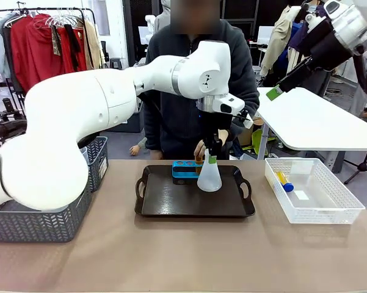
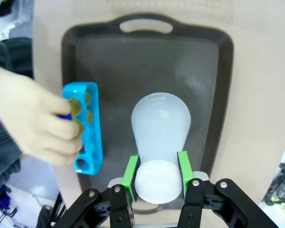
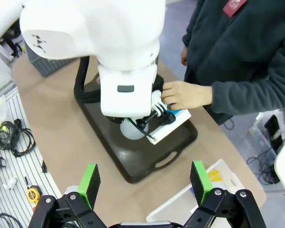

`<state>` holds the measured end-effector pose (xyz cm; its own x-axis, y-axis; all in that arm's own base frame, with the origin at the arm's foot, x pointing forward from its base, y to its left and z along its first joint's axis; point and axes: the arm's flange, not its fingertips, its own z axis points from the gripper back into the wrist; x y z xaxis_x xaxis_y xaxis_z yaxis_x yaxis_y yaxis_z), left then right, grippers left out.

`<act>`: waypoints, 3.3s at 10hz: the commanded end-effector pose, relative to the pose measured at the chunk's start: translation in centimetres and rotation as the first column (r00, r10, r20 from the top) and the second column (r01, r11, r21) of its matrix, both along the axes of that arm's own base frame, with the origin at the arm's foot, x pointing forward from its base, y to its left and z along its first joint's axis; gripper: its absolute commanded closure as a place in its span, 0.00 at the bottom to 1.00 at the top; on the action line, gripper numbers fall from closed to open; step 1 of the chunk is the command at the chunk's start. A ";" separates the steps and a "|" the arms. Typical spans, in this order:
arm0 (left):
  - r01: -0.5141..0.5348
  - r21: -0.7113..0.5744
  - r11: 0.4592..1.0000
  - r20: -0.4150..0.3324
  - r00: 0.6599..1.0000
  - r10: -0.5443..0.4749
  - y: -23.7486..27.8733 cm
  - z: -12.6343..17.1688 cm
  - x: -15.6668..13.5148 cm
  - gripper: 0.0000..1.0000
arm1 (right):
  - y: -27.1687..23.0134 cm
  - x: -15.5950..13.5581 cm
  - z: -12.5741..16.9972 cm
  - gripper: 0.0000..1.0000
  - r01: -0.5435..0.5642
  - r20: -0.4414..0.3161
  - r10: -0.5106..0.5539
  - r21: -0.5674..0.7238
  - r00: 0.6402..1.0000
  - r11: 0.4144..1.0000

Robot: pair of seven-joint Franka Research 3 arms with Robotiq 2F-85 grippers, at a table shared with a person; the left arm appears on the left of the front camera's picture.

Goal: Prepare the laboratory tools.
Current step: Pick up one Small flask and place it on the Handle tray.

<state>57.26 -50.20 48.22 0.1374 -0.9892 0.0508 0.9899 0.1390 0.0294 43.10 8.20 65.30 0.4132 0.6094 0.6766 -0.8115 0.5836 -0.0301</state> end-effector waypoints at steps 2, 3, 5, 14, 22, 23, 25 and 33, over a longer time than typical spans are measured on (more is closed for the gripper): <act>-0.052 0.018 0.998 0.029 0.998 0.052 2.2 4.0 -1.0 1.00 | -0.1 0.0 0.1 0.00 -0.004 0.000 0.004 0.008 1.000 1.000; -0.060 0.012 0.998 0.032 0.998 0.060 2.8 4.3 -1.2 1.00 | -0.1 0.0 0.1 0.00 -0.004 0.000 0.004 0.008 1.000 1.000; -0.073 0.006 0.997 0.039 0.997 0.073 3.5 4.9 -1.4 1.00 | -0.1 0.0 0.1 0.00 -0.004 0.000 0.004 0.008 1.000 1.000; 0.024 0.035 0.999 0.055 0.998 -0.026 0.6 3.7 1.2 1.00 | -0.1 0.0 0.1 0.00 -0.004 0.000 0.004 0.008 1.000 1.000; 0.147 0.022 0.989 0.030 0.989 -0.148 -4.1 -2.0 4.0 1.00 | -0.1 0.0 0.1 0.00 -0.004 0.000 0.004 0.008 1.000 1.000; 0.153 0.027 0.988 0.013 0.988 -0.154 -4.6 -2.6 3.9 1.00 | -0.1 0.0 0.1 0.00 -0.004 0.000 0.004 0.008 1.000 1.000; 0.170 0.039 0.985 -0.023 0.985 -0.169 -5.2 -4.1 3.8 1.00 | -0.1 0.0 0.1 0.00 -0.004 0.000 0.004 0.008 1.000 1.000; 0.159 0.031 0.987 0.009 0.987 -0.160 -4.5 -2.7 2.6 0.00 | -0.1 0.0 0.1 0.00 -0.004 0.000 0.004 0.008 1.000 1.000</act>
